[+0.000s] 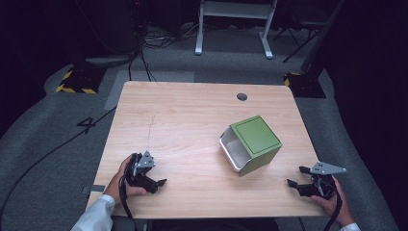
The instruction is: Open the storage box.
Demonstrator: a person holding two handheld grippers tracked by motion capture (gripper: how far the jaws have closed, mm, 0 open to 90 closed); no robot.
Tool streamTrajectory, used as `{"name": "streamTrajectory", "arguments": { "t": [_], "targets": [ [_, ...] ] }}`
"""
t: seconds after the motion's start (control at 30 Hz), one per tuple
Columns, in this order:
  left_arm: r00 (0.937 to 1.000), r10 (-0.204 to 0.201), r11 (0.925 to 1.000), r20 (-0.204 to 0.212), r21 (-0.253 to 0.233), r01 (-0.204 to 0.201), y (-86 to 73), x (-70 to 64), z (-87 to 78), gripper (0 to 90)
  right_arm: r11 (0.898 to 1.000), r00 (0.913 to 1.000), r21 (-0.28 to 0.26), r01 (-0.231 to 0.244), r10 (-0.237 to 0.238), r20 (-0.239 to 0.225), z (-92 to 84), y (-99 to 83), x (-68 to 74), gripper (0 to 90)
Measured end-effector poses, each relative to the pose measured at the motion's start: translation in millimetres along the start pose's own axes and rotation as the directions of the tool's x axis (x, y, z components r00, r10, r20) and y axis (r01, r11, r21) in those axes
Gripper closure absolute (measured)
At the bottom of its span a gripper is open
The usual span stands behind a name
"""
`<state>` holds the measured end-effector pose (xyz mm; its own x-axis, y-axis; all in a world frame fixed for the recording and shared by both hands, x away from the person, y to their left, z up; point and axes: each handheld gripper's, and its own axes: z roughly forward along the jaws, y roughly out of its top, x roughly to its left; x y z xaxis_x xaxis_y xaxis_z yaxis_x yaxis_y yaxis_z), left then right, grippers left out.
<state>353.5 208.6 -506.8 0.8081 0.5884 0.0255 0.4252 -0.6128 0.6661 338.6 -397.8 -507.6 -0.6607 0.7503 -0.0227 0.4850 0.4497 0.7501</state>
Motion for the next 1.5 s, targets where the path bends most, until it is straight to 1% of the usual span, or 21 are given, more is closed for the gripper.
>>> {"name": "streamTrajectory", "arguments": {
  "t": [0.07, 0.1, 0.13, 0.17, 0.2, 0.27, 0.3, 0.33, 0.37, 0.4, 0.43, 0.5, 0.6, 0.63, 0.8, 0.9, 1.27, 1.33, 1.37, 1.43, 1.5],
  "targets": [
    [0.9999, 0.017, 0.9996, -0.001, 0.022, -0.016, 6.4, 0.1, 1.4, 1.5, 1.000, 1.0000, 0.002, -0.003, 0.003, -0.004, 0.1, 0.1, -0.6, 18.8],
    [0.9995, 0.024, 0.9996, 0.019, 0.016, -0.024, 9.7, -0.5, 2.0, 5.2, 1.000, 1.0000, 0.003, -0.004, 0.004, -0.004, 0.2, 0.1, -0.7, 18.8],
    [0.9995, 0.024, 0.9996, 0.019, 0.016, -0.024, 9.7, -0.5, 2.0, 15.1, 1.000, 1.0000, 0.003, -0.004, 0.004, -0.004, 0.2, 0.1, -0.7, 18.8],
    [0.9981, 0.041, 0.9991, 0.045, 0.011, -0.042, 13.7, -1.5, 2.0, 15.1, 1.000, 1.0000, 0.003, -0.005, 0.005, -0.005, 0.1, 0.1, -0.7, 18.8],
    [0.9974, 0.056, 0.9982, 0.045, 0.017, -0.057, 18.7, -4.6, 4.2, 23.0, 1.000, 1.0000, 0.003, -0.004, 0.004, -0.004, 0.1, 0.1, -0.7, 18.8],
    [0.9970, 0.059, 0.9979, 0.049, 0.023, -0.060, 22.9, -6.5, 6.5, 14.3, 1.000, 1.0000, 0.003, -0.006, 0.006, -0.004, 0.1, 0.1, -0.7, 18.8],
    [0.9950, 0.064, 0.9979, 0.076, 0.008, -0.065, 29.7, -9.7, 8.8, 23.0, 1.000, 1.0000, 0.003, -0.004, 0.004, -0.003, 0.2, 0.0, -0.6, 18.6],
    [0.9950, 0.064, 0.9979, 0.076, 0.008, -0.065, 29.7, -9.7, 8.8, 24.6, 1.000, 1.0000, 0.003, -0.004, 0.004, -0.003, 0.2, 0.0, -0.6, 18.6],
    [0.9940, 0.069, 0.9976, 0.085, 0.003, -0.069, 34.2, -11.3, 10.5, 24.6, 1.000, 1.0000, 0.001, -0.001, 0.001, 0.000, 0.1, 0.0, -0.2, 18.6],
    [0.9937, 0.064, 0.9979, 0.092, -0.015, -0.063, 44.1, -16.1, 13.1, 18.6, 1.000, 1.0000, 0.000, 0.000, 0.000, 0.002, 0.0, 0.0, 0.1, 18.6],
    [0.9937, 0.064, 0.9979, 0.092, -0.015, -0.063, 44.1, -16.1, 13.1, 19.9, 1.000, 1.0000, 0.000, 0.000, 0.000, 0.002, 0.0, 0.0, 0.1, 18.6],
    [0.9883, 0.089, 0.9953, 0.123, -0.049, -0.084, 59.2, -24.3, 16.6, 26.2, 1.000, 1.0000, 0.002, -0.001, 0.001, 0.000, 0.1, 0.1, -0.3, 18.5],
    [0.9854, 0.106, 0.9933, 0.133, -0.060, -0.099, 70.1, -30.6, 20.3, 23.7, 1.000, 1.0000, 0.003, -0.004, 0.004, -0.003, 0.2, 0.1, -0.7, 18.5],
    [0.9796, 0.129, 0.9905, 0.154, -0.068, -0.120, 80.9, -37.1, 25.4, 23.7, 1.000, 1.0000, 0.003, -0.003, 0.003, -0.003, 0.2, 0.1, -0.6, 18.6],
    [0.9725, 0.165, 0.9849, 0.164, -0.081, -0.153, 98.2, -47.8, 32.1, 23.7, 1.000, 1.0000, 0.000, 0.001, -0.001, 0.000, 0.1, 0.1, 0.0, 18.7],
    [0.9629, 0.202, 0.9773, 0.179, -0.100, -0.187, 115.2, -57.7, 37.8, 23.7, 1.000, 1.0000, 0.001, 0.000, 0.000, -0.001, 0.1, 0.1, -0.2, 18.7],
    [0.9425, 0.264, 0.9597, 0.205, -0.154, -0.235, 149.1, -74.3, 50.9, 25.3, 1.000, 1.0000, 0.001, -0.001, 0.001, -0.001, 0.1, 0.1, -0.2, 18.7],
    [0.9342, 0.274, 0.9566, 0.229, -0.165, -0.240, 157.2, -79.5, 53.9, 24.3, 1.000, 1.0000, 0.000, 0.002, -0.002, 0.000, -0.1, 0.1, 0.1, 19.0],
    [0.9342, 0.274, 0.9566, 0.229, -0.165, -0.240, 157.2, -79.5, 53.9, 23.3, 1.000, 1.0000, -0.001, 0.003, -0.003, -0.002, 0.0, 0.1, 0.1, 19.0],
    [0.9220, 0.290, 0.9503, 0.256, -0.190, -0.247, 166.5, -84.9, 56.3, 22.4, 1.000, 1.0000, -0.001, 0.004, -0.004, -0.002, 0.0, 0.1, 0.2, 19.0],
    [0.9184, 0.298, 0.9467, 0.261, -0.205, -0.249, 171.0, -88.0, 57.9, 21.9, 1.000, 1.0000, 0.000, 0.002, -0.002, -0.003, 0.1, 0.1, 0.0, 19.0]
  ]
}}
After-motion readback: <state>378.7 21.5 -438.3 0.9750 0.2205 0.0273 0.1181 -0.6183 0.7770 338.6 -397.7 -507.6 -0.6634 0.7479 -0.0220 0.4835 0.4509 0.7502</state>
